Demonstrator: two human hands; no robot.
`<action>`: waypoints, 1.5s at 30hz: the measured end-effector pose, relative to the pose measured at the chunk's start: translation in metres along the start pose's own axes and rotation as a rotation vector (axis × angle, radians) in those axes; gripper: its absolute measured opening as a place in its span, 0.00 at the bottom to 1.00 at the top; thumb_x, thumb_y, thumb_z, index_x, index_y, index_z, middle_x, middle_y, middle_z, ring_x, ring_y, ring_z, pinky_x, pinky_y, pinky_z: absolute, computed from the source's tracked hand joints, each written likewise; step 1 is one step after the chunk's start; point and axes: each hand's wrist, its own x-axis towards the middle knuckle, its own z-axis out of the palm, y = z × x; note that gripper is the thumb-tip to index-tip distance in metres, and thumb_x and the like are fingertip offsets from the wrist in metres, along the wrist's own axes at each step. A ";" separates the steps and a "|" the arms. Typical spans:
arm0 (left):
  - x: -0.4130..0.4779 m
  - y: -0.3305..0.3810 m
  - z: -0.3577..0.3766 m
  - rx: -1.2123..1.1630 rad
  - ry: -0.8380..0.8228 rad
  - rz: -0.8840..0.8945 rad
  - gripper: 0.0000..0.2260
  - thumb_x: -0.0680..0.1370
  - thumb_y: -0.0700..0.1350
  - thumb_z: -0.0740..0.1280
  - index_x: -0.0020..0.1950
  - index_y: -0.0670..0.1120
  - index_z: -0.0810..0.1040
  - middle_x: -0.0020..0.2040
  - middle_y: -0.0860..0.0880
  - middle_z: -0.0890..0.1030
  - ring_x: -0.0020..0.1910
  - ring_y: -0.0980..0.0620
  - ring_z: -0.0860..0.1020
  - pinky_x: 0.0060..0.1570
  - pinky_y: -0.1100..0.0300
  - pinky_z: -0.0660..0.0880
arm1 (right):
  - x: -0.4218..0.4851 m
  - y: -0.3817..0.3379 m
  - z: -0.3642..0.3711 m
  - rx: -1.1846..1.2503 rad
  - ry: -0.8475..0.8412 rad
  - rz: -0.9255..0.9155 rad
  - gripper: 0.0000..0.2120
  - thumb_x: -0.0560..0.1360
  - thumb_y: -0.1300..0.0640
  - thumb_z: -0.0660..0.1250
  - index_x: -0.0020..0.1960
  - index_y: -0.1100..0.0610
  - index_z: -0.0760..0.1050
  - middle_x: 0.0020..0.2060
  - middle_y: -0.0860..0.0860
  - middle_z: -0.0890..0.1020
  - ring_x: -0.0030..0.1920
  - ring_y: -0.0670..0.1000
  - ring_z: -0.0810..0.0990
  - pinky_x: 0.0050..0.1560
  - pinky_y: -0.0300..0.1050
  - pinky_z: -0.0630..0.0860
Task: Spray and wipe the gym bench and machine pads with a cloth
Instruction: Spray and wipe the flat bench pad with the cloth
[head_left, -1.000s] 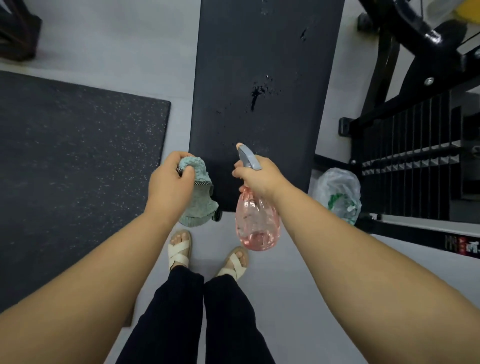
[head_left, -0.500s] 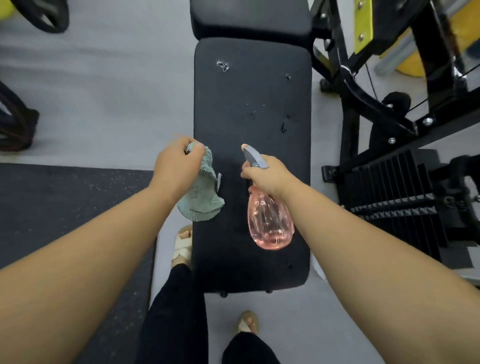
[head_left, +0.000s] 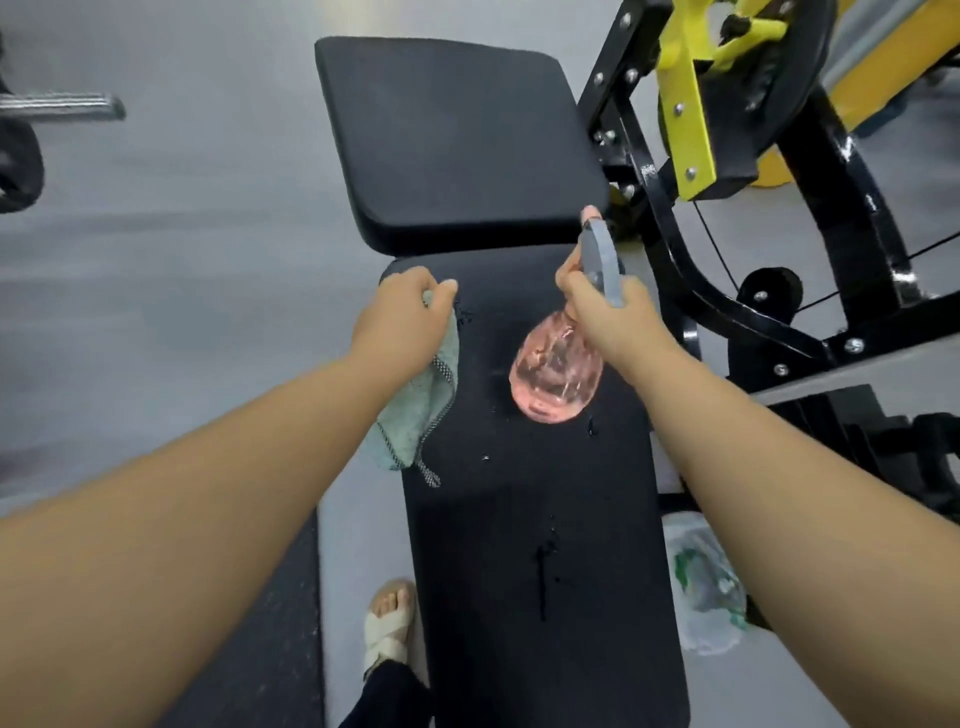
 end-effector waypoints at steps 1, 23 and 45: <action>0.012 0.006 0.001 0.004 0.002 0.016 0.13 0.81 0.53 0.54 0.46 0.46 0.69 0.42 0.49 0.72 0.43 0.47 0.71 0.42 0.58 0.62 | 0.009 -0.010 -0.003 -0.046 0.011 -0.006 0.17 0.74 0.41 0.61 0.34 0.52 0.71 0.31 0.48 0.75 0.34 0.51 0.72 0.40 0.46 0.69; 0.065 -0.005 0.036 0.602 -0.119 0.174 0.10 0.84 0.42 0.49 0.59 0.39 0.65 0.54 0.40 0.78 0.50 0.40 0.76 0.34 0.54 0.62 | 0.106 -0.036 0.028 -0.006 0.324 -0.216 0.19 0.60 0.45 0.76 0.44 0.45 0.70 0.39 0.39 0.75 0.51 0.50 0.77 0.56 0.50 0.75; 0.055 -0.014 0.029 0.627 -0.157 0.216 0.12 0.79 0.35 0.57 0.61 0.43 0.64 0.48 0.46 0.71 0.30 0.51 0.57 0.23 0.60 0.54 | 0.156 -0.059 0.079 0.184 0.333 -0.180 0.36 0.61 0.49 0.78 0.65 0.51 0.65 0.57 0.49 0.73 0.54 0.47 0.75 0.56 0.43 0.72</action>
